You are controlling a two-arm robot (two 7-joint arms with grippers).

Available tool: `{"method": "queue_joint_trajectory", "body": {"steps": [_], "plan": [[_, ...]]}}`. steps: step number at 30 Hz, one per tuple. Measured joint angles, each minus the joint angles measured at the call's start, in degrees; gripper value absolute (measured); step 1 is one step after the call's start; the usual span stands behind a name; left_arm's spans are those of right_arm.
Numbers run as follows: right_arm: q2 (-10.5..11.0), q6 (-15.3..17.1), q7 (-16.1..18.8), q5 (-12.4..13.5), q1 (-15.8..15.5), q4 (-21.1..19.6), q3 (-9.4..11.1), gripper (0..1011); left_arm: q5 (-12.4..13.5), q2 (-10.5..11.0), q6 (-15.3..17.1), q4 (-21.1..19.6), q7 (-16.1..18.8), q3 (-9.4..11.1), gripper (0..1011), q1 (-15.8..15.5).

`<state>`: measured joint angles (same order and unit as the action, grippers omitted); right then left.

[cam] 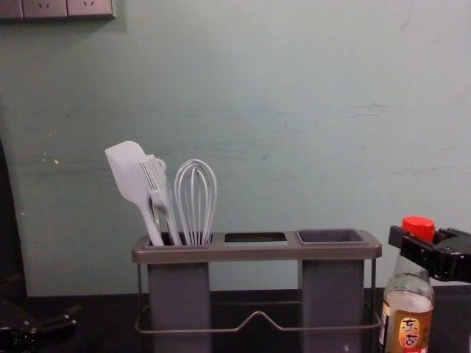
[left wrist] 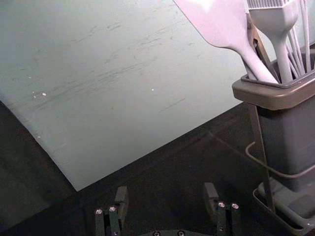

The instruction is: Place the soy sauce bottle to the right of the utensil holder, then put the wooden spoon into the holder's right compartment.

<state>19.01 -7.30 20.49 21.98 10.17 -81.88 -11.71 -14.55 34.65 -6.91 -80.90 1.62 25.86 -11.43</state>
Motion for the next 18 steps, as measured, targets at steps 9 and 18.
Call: {"method": "queue_joint_trajectory", "body": {"steps": [9,18], "plan": [[-0.69,-0.38,-0.04,-0.91,0.46,0.94,-0.06,387,0.01,0.0,0.0,0.0,0.0,0.0,1005,0.0],[-1.1,-0.1,-0.46,-0.6,0.24,0.36,0.86,593,0.0,0.0,0.0,0.0,0.0,0.0,1005,0.0]]}}
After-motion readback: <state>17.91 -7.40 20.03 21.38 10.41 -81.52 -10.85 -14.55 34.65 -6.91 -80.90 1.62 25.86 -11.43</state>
